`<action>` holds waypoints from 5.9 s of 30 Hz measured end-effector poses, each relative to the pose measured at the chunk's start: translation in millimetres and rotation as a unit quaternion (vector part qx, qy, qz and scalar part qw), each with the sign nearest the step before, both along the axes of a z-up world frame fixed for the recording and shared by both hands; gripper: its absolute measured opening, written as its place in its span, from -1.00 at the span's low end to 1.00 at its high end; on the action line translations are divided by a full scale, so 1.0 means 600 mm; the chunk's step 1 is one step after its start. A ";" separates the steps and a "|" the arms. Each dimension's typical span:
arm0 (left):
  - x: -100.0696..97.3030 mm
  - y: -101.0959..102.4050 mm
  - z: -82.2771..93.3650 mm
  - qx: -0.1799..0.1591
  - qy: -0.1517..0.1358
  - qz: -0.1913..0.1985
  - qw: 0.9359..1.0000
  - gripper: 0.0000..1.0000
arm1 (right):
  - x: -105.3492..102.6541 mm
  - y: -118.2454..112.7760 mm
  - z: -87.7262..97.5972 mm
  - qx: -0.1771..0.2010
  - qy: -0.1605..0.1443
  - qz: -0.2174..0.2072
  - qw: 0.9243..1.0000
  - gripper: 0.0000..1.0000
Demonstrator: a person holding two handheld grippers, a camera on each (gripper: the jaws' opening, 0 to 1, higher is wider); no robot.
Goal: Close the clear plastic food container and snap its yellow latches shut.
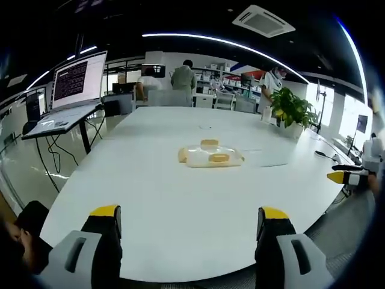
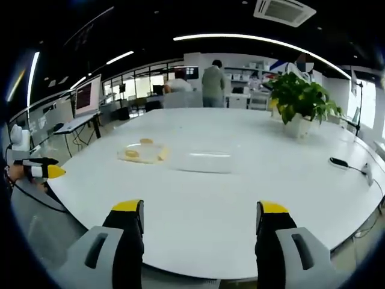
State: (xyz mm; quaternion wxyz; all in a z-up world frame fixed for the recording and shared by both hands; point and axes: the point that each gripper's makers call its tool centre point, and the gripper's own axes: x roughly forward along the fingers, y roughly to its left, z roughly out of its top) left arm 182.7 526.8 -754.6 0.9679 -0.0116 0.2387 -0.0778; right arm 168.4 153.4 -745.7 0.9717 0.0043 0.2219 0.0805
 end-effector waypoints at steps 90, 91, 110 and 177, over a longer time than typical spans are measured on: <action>0.148 -0.001 0.036 0.103 -0.041 -0.190 0.976 0.92 | 0.143 0.101 0.078 -0.184 -0.063 0.221 0.956 0.26; 0.157 -0.002 0.039 0.109 -0.043 -0.196 0.974 0.92 | 0.152 0.108 0.079 -0.187 -0.064 0.229 0.953 0.26; 0.332 -0.039 0.004 0.248 -0.024 -0.299 0.921 0.84 | 0.325 0.200 0.036 -0.251 -0.052 0.363 0.896 0.19; 0.437 -0.067 -0.147 0.300 0.184 -0.535 0.768 0.28 | 0.414 0.276 -0.172 -0.295 0.199 0.605 0.712 -0.17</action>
